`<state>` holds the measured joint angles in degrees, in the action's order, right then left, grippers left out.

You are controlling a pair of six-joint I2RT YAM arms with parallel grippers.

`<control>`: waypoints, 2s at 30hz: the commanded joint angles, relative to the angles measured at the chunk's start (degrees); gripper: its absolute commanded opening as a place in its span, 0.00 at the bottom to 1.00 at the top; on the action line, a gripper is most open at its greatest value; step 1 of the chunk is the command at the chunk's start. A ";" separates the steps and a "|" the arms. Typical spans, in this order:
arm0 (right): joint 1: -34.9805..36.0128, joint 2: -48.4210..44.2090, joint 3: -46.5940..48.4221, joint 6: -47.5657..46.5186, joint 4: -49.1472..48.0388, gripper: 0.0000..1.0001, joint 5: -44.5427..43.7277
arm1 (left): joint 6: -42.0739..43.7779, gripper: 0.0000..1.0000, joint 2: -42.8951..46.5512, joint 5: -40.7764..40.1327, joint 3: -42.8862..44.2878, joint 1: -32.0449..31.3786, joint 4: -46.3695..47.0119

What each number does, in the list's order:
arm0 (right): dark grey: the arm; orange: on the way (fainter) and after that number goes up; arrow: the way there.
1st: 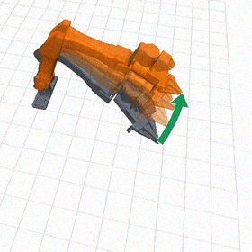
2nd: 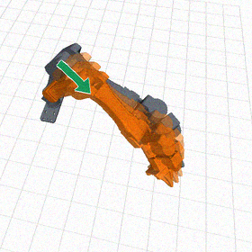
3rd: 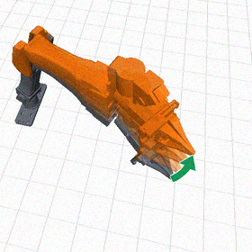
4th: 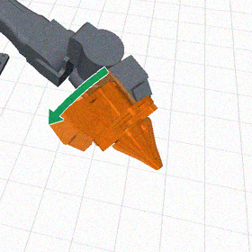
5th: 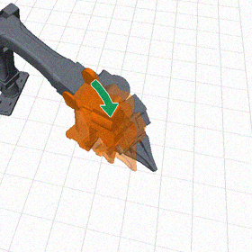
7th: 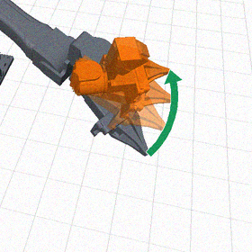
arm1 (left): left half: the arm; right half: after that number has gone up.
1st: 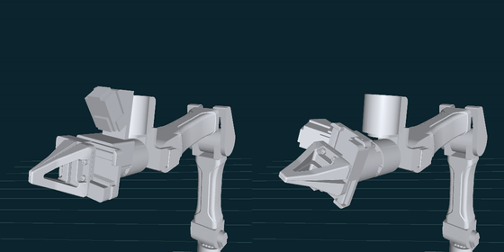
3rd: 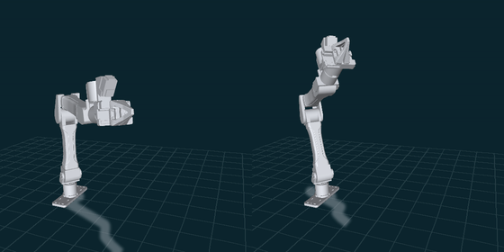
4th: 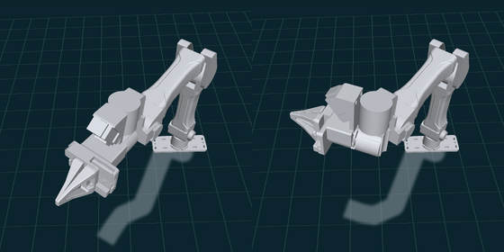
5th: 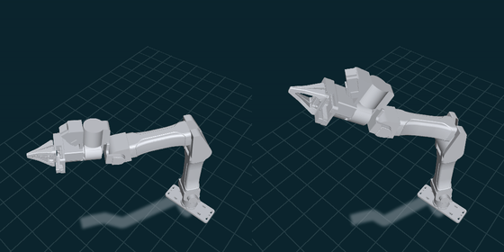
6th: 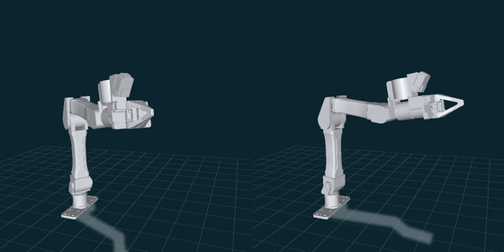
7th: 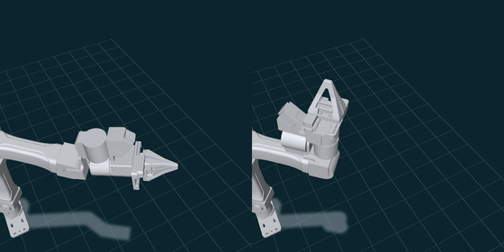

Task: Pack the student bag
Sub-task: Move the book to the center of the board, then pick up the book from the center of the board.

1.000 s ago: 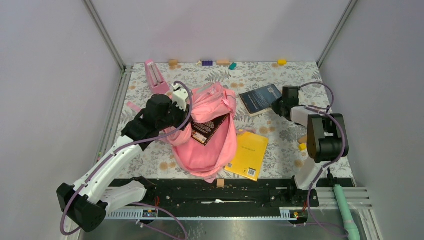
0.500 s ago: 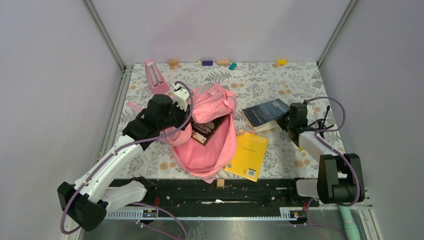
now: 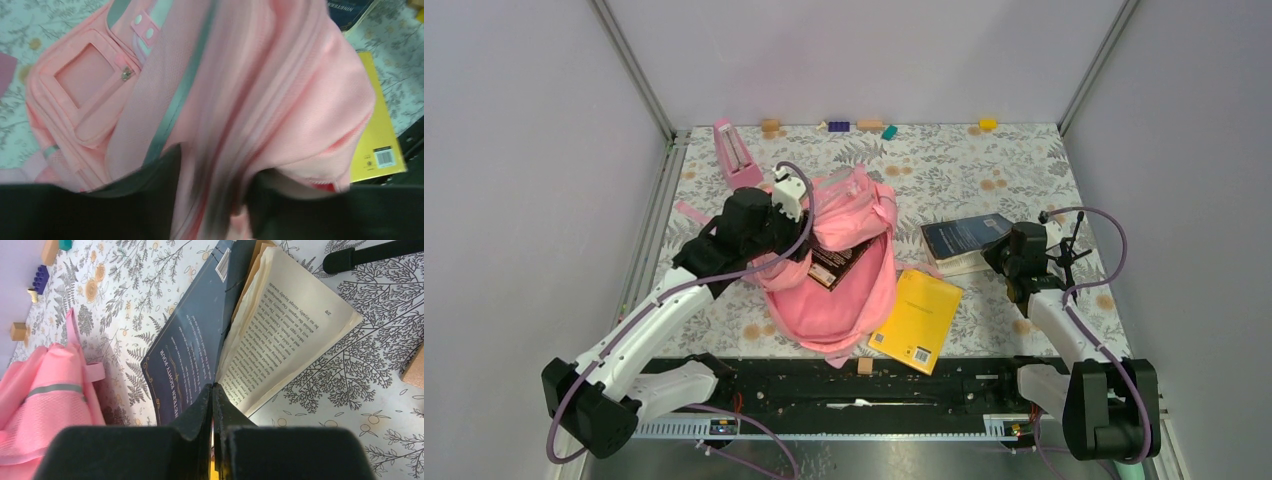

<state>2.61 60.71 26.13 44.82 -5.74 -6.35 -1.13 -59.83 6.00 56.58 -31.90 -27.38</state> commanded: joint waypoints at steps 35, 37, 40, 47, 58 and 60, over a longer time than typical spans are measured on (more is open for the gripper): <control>0.08 1.64 6.47 2.38 -2.81 0.00 6.09 | 12.69 0.99 -58.79 -7.49 29.63 -24.38 40.56; 0.10 1.44 6.46 2.52 -2.79 0.00 6.16 | 12.43 0.99 -61.03 -7.95 31.72 -23.87 39.50; 0.11 1.04 6.37 2.62 -2.28 0.00 6.14 | 12.48 0.96 -63.18 -7.38 35.36 -23.50 36.40; 0.11 -1.03 5.83 3.97 -0.78 0.00 5.39 | 10.93 0.43 -64.45 -8.37 38.17 -23.14 32.97; 0.03 -4.44 3.24 9.35 -1.16 0.60 7.00 | 7.52 0.00 -63.45 -5.05 37.03 -22.83 34.27; 0.10 -5.24 2.31 10.01 -1.14 0.67 6.62 | 6.88 0.00 -63.18 -4.83 36.70 -22.83 34.53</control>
<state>2.61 57.74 29.69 52.73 -6.33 -0.25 8.25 -124.51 0.82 92.27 -55.22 3.97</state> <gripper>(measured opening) 0.609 0.014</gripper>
